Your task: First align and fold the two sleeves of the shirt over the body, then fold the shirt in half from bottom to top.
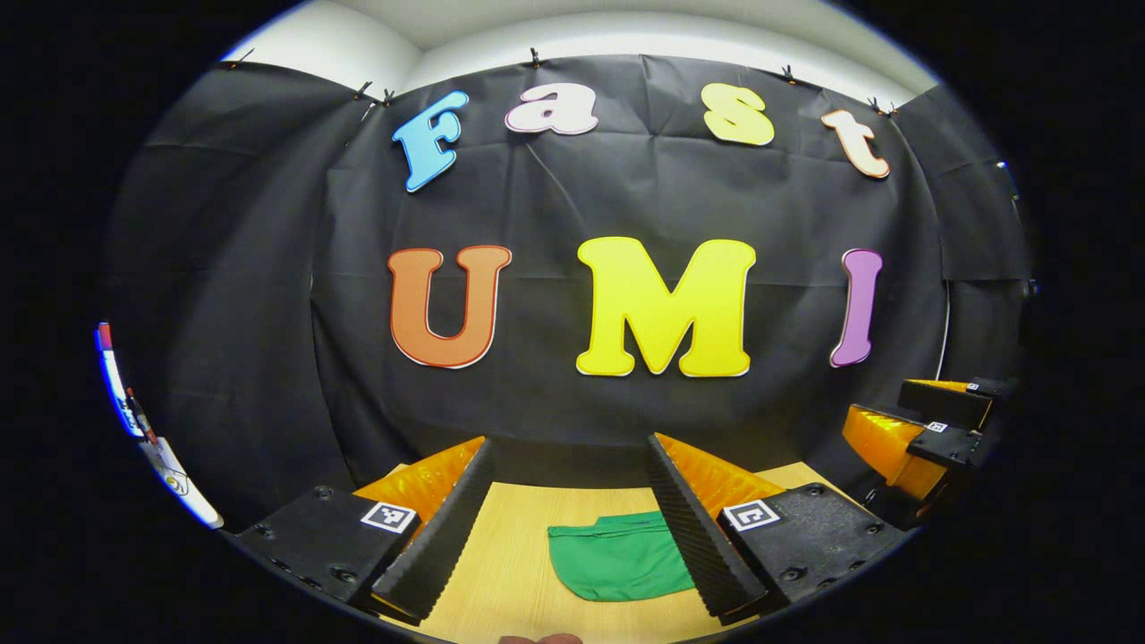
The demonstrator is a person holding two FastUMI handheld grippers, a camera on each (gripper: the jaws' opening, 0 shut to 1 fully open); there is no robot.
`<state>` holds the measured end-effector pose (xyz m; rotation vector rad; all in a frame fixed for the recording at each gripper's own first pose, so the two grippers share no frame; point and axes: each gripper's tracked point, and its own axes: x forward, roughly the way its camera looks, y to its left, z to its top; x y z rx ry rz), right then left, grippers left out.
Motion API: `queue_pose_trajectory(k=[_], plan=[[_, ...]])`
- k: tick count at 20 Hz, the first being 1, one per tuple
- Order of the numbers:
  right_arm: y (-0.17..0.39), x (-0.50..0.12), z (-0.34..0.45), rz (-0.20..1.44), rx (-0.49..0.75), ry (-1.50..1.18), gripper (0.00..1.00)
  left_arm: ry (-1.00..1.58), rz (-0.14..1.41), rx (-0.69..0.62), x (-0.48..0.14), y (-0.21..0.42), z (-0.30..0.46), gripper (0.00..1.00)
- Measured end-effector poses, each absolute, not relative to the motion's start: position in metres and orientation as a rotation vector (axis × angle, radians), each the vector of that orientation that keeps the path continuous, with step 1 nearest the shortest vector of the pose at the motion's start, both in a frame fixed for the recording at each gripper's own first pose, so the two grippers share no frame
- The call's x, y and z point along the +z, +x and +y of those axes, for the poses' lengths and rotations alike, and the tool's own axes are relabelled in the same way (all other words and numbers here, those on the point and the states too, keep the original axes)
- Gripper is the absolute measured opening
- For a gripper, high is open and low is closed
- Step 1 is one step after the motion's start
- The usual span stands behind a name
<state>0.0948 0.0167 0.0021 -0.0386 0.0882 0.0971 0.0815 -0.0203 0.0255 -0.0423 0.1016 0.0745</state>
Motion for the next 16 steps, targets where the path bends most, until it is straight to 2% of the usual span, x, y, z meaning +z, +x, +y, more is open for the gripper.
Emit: queue_pose_trajectory(k=[5,7,16], plan=[[0.05,0.012,0.021,0.073,0.075,0.008,0.93,-0.075,0.088,0.075,0.037,0.036,-0.032,1.0],[0.038,0.011,0.023,0.078,0.081,-0.002,0.95,-0.072,0.083,0.056,0.04,0.03,-0.038,1.0],[0.019,0.022,0.03,0.049,0.085,-0.016,0.95,-0.067,0.061,0.042,0.045,0.018,-0.037,1.0]])
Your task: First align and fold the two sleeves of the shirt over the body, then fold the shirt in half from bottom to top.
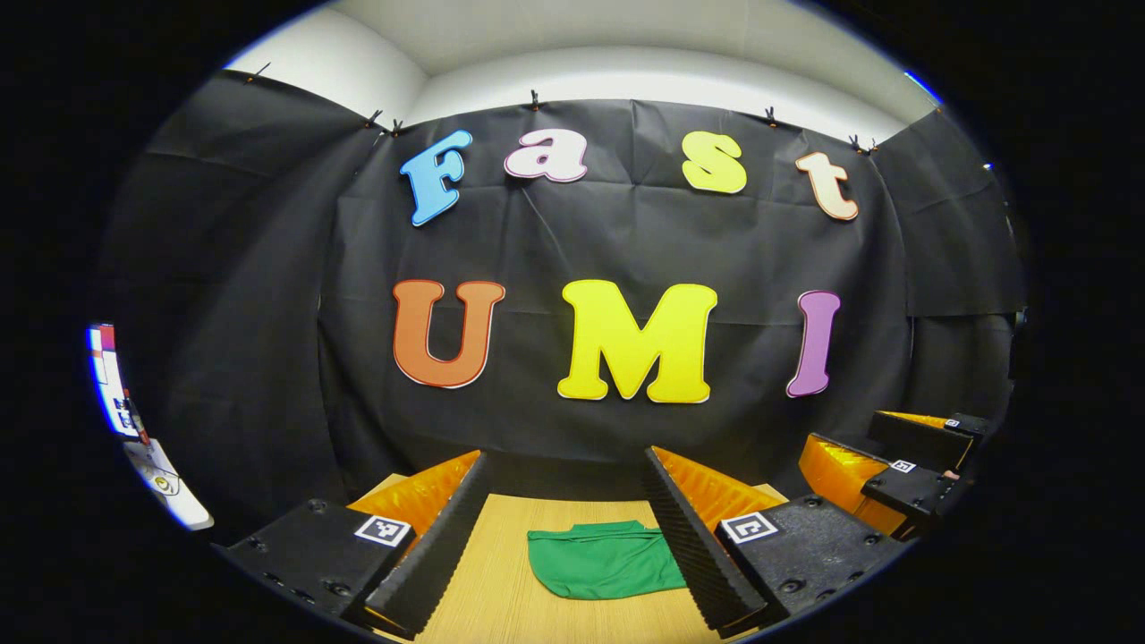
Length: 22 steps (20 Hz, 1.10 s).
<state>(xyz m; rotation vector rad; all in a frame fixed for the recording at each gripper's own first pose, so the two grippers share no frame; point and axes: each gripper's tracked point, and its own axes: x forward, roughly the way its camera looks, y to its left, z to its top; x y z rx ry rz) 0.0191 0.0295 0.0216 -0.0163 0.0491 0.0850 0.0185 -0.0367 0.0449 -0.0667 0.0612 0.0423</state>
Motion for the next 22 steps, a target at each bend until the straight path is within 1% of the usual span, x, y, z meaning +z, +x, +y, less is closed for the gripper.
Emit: queue_pose_trajectory(k=[4,5,6,9,15,16,17,19,21,22], plan=[[0.02,0.022,0.03,0.044,0.084,-0.01,0.94,-0.063,0.066,0.042,0.045,0.017,-0.038,1.0],[0.02,0.023,0.03,0.041,0.084,-0.01,0.95,-0.063,0.063,0.042,0.045,0.017,-0.038,1.0],[0.019,0.024,0.029,0.041,0.085,-0.013,0.94,-0.062,0.063,0.043,0.045,0.017,-0.038,1.0],[0.022,0.023,0.032,0.04,0.089,-0.013,0.96,-0.065,0.068,0.05,0.044,0.019,-0.037,1.0],[0.025,0.025,0.031,0.038,0.094,-0.006,0.97,-0.067,0.073,0.046,0.043,0.022,-0.039,1.0],[0.026,0.025,0.032,0.039,0.096,-0.008,0.95,-0.071,0.076,0.04,0.044,0.023,-0.039,1.0],[0.028,0.026,0.032,0.034,0.093,-0.01,0.97,-0.072,0.073,0.037,0.045,0.024,-0.037,1.0],[0.028,0.03,0.031,0.024,0.088,-0.004,0.95,-0.068,0.067,0.038,0.046,0.024,-0.035,1.0],[0.03,0.029,0.03,0.026,0.088,-0.001,0.97,-0.064,0.062,0.036,0.047,0.023,-0.039,1.0],[0.029,0.028,0.028,0.031,0.086,-0.004,0.95,-0.065,0.064,0.037,0.046,0.024,-0.039,1.0]])
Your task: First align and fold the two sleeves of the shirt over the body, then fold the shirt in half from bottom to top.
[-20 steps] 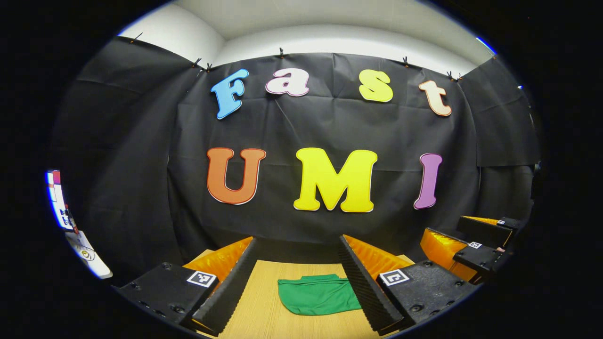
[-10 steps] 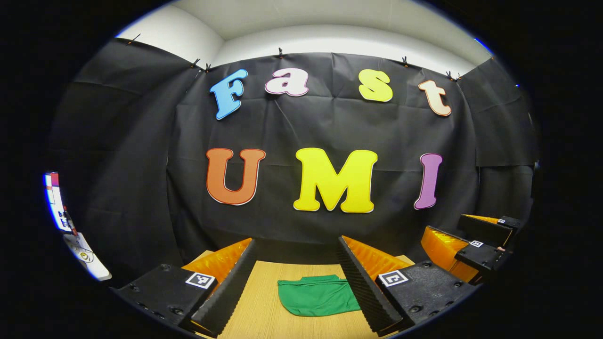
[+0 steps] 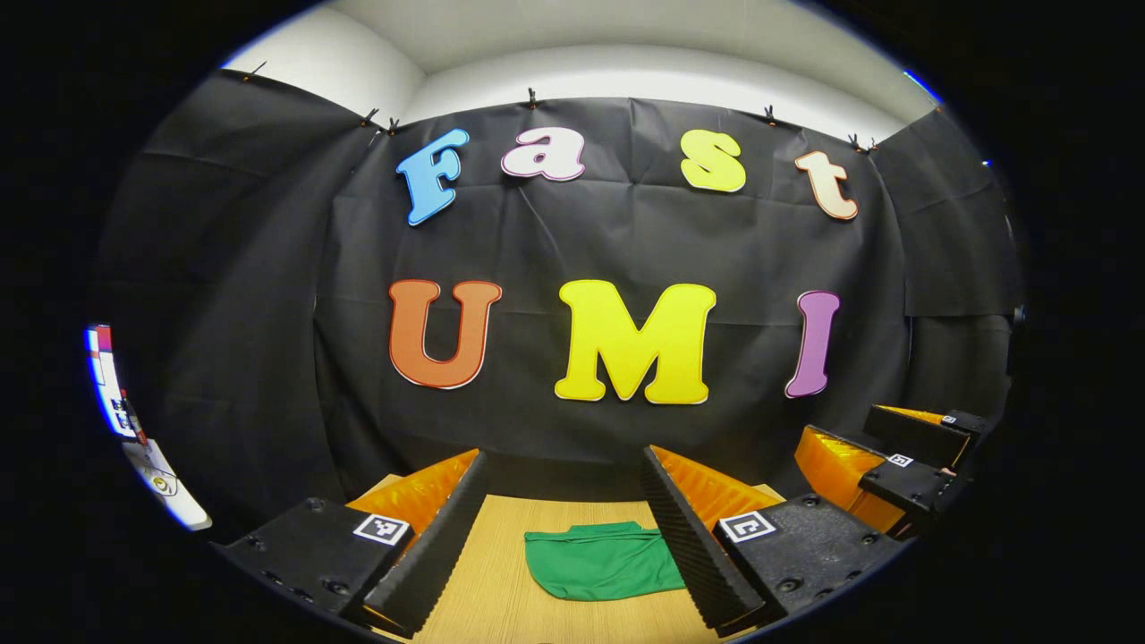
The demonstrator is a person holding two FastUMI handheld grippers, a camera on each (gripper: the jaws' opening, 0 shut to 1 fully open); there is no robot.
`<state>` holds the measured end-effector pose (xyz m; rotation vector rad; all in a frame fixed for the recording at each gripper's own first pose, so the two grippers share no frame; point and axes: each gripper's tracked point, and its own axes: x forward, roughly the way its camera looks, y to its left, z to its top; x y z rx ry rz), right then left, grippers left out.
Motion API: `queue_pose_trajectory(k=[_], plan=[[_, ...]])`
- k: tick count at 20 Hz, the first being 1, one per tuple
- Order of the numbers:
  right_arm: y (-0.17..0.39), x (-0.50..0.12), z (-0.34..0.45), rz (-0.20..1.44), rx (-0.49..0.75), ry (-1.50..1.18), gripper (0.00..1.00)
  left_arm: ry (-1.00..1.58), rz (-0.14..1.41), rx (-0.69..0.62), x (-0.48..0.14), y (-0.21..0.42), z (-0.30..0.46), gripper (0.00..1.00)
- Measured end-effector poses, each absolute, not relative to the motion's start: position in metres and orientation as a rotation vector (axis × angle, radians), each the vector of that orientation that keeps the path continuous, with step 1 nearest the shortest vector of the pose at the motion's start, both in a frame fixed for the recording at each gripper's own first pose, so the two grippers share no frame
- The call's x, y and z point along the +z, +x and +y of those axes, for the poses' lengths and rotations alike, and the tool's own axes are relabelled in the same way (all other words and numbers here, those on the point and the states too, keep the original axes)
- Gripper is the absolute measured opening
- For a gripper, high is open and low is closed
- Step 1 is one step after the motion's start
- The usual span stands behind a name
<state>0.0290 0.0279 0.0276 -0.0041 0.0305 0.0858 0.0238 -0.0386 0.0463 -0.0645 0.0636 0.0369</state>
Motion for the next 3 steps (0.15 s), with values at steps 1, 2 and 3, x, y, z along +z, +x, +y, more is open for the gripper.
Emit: queue_pose_trajectory(k=[1,2,3], plan=[[0.0291,0.0267,0.0254,0.032,0.082,-0.007,0.94,-0.068,0.065,0.033,0.0465,0.0242,-0.0389,1.0],[0.0301,0.0264,0.023,0.034,0.078,-0.007,0.94,-0.071,0.069,0.029,0.0452,0.0258,-0.0391,1.0],[0.0311,0.0262,0.0222,0.034,0.075,-0.008,0.94,-0.075,0.071,0.027,0.0449,0.0263,-0.0388,1.0]])
